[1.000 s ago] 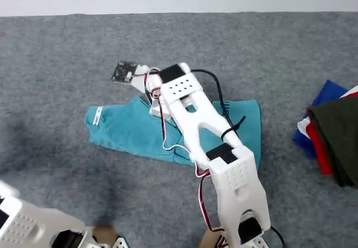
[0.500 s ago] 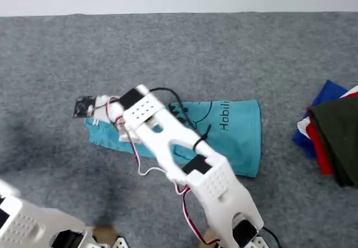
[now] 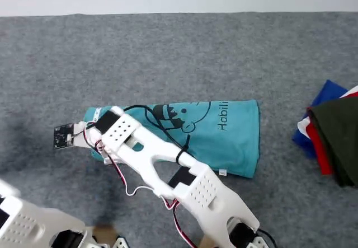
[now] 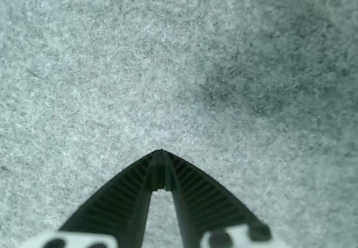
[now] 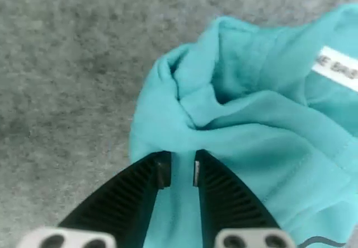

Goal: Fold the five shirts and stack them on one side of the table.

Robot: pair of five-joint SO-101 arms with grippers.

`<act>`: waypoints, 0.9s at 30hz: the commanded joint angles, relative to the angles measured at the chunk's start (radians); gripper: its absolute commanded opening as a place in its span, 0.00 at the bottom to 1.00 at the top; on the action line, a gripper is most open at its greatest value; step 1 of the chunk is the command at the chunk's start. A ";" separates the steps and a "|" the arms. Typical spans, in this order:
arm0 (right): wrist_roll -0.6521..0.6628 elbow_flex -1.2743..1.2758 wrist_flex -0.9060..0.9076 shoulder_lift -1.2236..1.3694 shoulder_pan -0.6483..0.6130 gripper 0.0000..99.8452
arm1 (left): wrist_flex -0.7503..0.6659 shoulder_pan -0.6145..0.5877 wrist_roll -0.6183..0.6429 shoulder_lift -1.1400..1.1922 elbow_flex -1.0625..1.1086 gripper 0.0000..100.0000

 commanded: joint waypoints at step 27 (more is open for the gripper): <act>-0.038 -0.026 -0.226 -0.035 0.039 0.08 | -0.012 0.025 -0.002 -0.055 -0.002 0.00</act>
